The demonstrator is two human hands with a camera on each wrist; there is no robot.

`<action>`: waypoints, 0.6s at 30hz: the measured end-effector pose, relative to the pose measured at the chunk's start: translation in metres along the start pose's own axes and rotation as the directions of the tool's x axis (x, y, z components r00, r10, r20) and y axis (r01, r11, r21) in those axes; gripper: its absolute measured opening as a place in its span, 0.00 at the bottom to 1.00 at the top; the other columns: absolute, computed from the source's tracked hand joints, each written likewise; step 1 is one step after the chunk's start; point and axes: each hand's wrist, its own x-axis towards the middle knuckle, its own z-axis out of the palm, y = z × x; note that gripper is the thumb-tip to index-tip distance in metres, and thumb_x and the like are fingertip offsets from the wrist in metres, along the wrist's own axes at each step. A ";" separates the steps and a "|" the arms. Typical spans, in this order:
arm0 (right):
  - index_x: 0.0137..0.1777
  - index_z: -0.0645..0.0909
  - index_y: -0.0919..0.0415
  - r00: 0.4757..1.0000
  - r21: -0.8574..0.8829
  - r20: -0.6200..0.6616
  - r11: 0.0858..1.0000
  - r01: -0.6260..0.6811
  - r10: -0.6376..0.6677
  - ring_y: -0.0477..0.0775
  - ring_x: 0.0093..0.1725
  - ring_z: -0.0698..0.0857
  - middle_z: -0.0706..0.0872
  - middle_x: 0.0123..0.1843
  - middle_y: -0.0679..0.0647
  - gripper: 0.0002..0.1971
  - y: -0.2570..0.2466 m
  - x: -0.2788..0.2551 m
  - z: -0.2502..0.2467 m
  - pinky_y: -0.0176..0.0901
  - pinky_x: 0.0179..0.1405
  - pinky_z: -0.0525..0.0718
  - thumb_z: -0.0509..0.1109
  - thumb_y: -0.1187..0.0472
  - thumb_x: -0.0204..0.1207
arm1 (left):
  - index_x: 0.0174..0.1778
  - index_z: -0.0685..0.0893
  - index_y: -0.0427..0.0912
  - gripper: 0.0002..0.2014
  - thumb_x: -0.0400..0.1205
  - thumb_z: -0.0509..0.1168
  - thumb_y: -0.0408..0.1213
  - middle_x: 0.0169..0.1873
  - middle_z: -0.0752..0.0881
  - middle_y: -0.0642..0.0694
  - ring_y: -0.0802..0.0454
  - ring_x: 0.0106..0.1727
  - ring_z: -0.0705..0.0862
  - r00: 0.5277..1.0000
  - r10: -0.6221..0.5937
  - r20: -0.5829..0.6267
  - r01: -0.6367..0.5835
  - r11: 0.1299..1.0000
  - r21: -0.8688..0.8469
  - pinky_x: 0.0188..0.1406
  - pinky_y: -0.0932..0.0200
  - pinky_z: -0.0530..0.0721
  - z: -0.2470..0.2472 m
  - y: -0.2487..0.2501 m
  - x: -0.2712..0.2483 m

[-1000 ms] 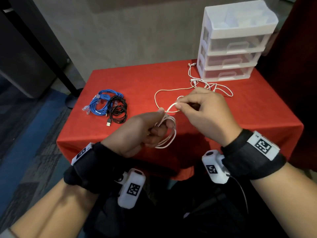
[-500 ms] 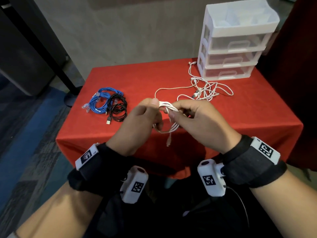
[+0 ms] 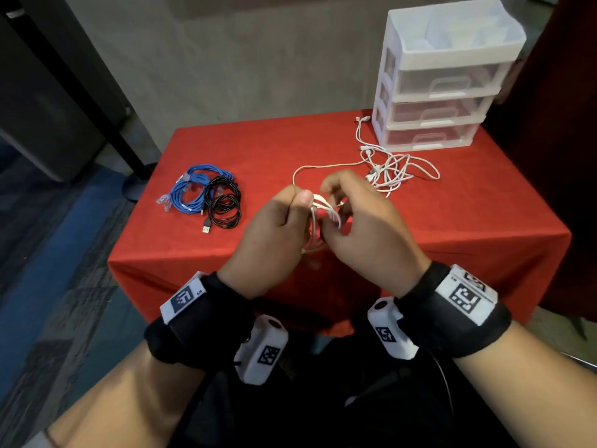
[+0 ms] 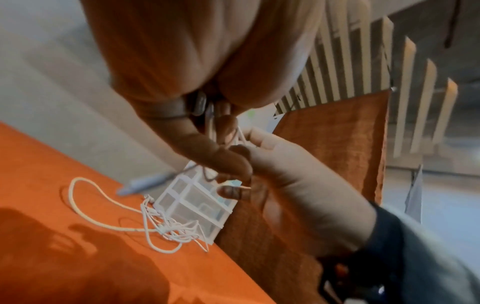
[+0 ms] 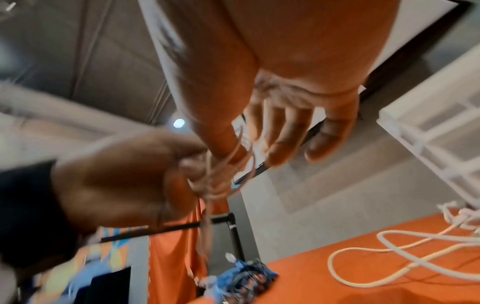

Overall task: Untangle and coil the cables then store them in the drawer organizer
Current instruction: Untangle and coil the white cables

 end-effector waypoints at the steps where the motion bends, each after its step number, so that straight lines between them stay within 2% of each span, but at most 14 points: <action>1: 0.51 0.78 0.57 0.998 -0.058 -0.050 0.998 0.036 -0.039 0.54 0.41 0.80 0.80 0.45 0.49 0.12 0.000 -0.001 0.000 0.59 0.43 0.81 0.73 0.67 0.69 | 0.36 0.75 0.50 0.18 0.93 0.53 0.45 0.22 0.74 0.54 0.57 0.22 0.75 0.999 -0.052 0.002 0.052 0.997 -0.059 0.25 0.51 0.84 0.002 0.001 -0.001; 3: 0.49 0.80 0.58 0.990 -0.098 -0.098 0.991 0.095 -0.105 0.51 0.41 0.78 0.78 0.45 0.48 0.09 0.002 -0.003 0.001 0.56 0.44 0.80 0.75 0.66 0.71 | 0.38 0.76 0.47 0.18 0.93 0.53 0.44 0.22 0.74 0.52 0.56 0.21 0.76 0.993 -0.114 -0.009 0.112 0.987 -0.118 0.21 0.50 0.84 0.005 0.002 0.000; 4: 0.48 0.82 0.58 0.989 -0.064 -0.104 0.993 0.099 -0.105 0.51 0.40 0.77 0.78 0.44 0.49 0.07 0.003 -0.005 0.001 0.54 0.44 0.80 0.75 0.66 0.73 | 0.38 0.76 0.46 0.17 0.93 0.53 0.44 0.22 0.74 0.52 0.56 0.21 0.76 0.992 -0.124 -0.023 0.120 0.986 -0.116 0.21 0.52 0.82 0.006 0.002 0.001; 6: 0.50 0.86 0.58 0.990 0.049 -0.131 0.997 0.064 -0.057 0.49 0.39 0.78 0.79 0.47 0.52 0.07 0.002 -0.007 0.002 0.45 0.45 0.81 0.76 0.68 0.74 | 0.38 0.76 0.45 0.17 0.93 0.54 0.44 0.21 0.74 0.56 0.56 0.21 0.74 0.993 -0.099 -0.060 0.095 0.993 -0.076 0.22 0.54 0.78 0.007 -0.001 0.003; 8: 0.54 0.88 0.58 0.979 0.054 -0.200 0.997 0.057 -0.045 0.49 0.41 0.77 0.78 0.52 0.55 0.10 0.000 -0.009 0.003 0.38 0.47 0.80 0.78 0.68 0.74 | 0.38 0.76 0.44 0.18 0.93 0.54 0.44 0.20 0.75 0.57 0.57 0.22 0.74 0.994 -0.072 -0.085 0.070 0.997 -0.028 0.23 0.50 0.77 0.007 -0.002 0.006; 10: 0.53 0.89 0.58 0.969 -0.001 -0.233 0.997 0.083 -0.080 0.51 0.44 0.78 0.77 0.53 0.55 0.07 -0.002 -0.010 0.006 0.44 0.48 0.81 0.77 0.67 0.76 | 0.37 0.76 0.44 0.18 0.93 0.54 0.45 0.20 0.77 0.56 0.55 0.24 0.75 0.991 -0.072 -0.110 0.071 0.997 -0.013 0.27 0.40 0.83 0.007 0.000 0.008; 12: 0.48 0.90 0.58 0.971 -0.031 -0.217 0.995 0.094 -0.099 0.54 0.47 0.80 0.78 0.50 0.55 0.03 0.002 -0.010 0.011 0.52 0.47 0.82 0.76 0.62 0.78 | 0.35 0.75 0.47 0.19 0.92 0.54 0.46 0.21 0.77 0.54 0.51 0.25 0.77 0.987 -0.081 -0.142 0.081 0.997 -0.004 0.30 0.38 0.85 0.007 0.003 0.010; 13: 0.47 0.91 0.58 0.974 -0.025 -0.209 0.996 0.081 -0.084 0.54 0.46 0.81 0.79 0.49 0.55 0.05 0.006 -0.009 0.013 0.51 0.46 0.82 0.75 0.58 0.78 | 0.35 0.75 0.47 0.19 0.92 0.54 0.46 0.20 0.78 0.53 0.51 0.25 0.77 0.984 -0.092 -0.152 0.091 0.996 -0.011 0.28 0.41 0.85 0.006 0.004 0.010; 15: 0.46 0.92 0.58 0.984 0.047 -0.177 0.998 0.037 -0.028 0.50 0.43 0.80 0.80 0.47 0.54 0.06 0.012 -0.009 0.019 0.43 0.44 0.79 0.76 0.56 0.77 | 0.36 0.76 0.44 0.19 0.93 0.54 0.45 0.20 0.78 0.52 0.53 0.22 0.77 0.982 -0.134 -0.131 0.127 0.990 -0.060 0.20 0.50 0.81 0.007 0.007 0.010; 17: 0.44 0.92 0.57 0.994 0.172 -0.076 0.983 -0.060 0.074 0.48 0.43 0.80 0.82 0.46 0.55 0.00 0.013 -0.006 0.018 0.37 0.45 0.76 0.79 0.62 0.74 | 0.40 0.77 0.41 0.18 0.93 0.54 0.44 0.23 0.78 0.48 0.55 0.21 0.77 0.983 -0.168 -0.072 0.158 0.980 -0.122 0.18 0.57 0.78 0.007 0.006 0.008; 18: 0.42 0.91 0.55 0.989 0.241 -0.023 0.961 -0.138 0.148 0.50 0.44 0.81 0.84 0.47 0.57 0.02 0.013 -0.004 0.015 0.37 0.47 0.77 0.79 0.63 0.74 | 0.40 0.77 0.42 0.17 0.93 0.54 0.44 0.23 0.77 0.48 0.56 0.20 0.76 0.986 -0.158 -0.049 0.150 0.979 -0.136 0.18 0.58 0.78 0.006 0.005 0.008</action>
